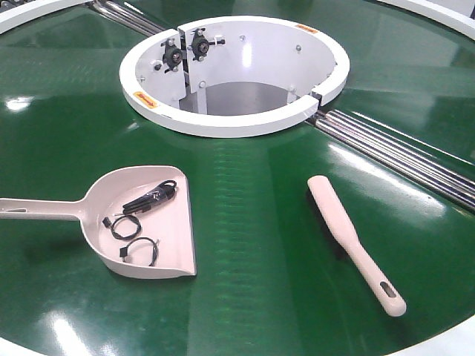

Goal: Clean and inspect green conveyor with broom and dustpan

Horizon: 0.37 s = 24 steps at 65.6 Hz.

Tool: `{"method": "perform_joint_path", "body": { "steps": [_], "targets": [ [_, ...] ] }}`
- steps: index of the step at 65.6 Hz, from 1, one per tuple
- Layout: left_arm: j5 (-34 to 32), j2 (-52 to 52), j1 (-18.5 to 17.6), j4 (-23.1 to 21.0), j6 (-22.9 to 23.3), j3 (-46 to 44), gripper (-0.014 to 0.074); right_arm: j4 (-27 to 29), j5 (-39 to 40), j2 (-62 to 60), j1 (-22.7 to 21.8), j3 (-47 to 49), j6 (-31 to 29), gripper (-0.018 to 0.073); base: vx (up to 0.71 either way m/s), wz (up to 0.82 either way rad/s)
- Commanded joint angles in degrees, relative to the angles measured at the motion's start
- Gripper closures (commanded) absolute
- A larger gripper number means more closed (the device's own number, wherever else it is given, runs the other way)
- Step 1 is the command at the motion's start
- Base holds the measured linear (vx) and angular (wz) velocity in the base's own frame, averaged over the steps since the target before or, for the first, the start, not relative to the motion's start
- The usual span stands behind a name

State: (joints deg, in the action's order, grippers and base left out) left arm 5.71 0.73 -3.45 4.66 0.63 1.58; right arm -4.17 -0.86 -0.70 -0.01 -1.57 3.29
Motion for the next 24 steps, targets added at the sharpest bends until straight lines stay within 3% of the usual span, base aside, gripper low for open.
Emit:
{"method": "perform_joint_path", "body": {
  "steps": [1, 24],
  "targets": [
    [-4.7, 0.8, 0.0, -0.5, 0.6, 0.5, 0.0602, -0.2, 4.0, -0.6, -0.4, -0.2, 0.1, 0.0568, 0.0, 0.0],
    [-4.7, 0.8, 0.0, -0.5, 0.6, 0.5, 0.0602, -0.2, 4.0, -0.6, -0.4, -0.2, 0.1, 0.0568, 0.0, 0.0]
  ]
}}
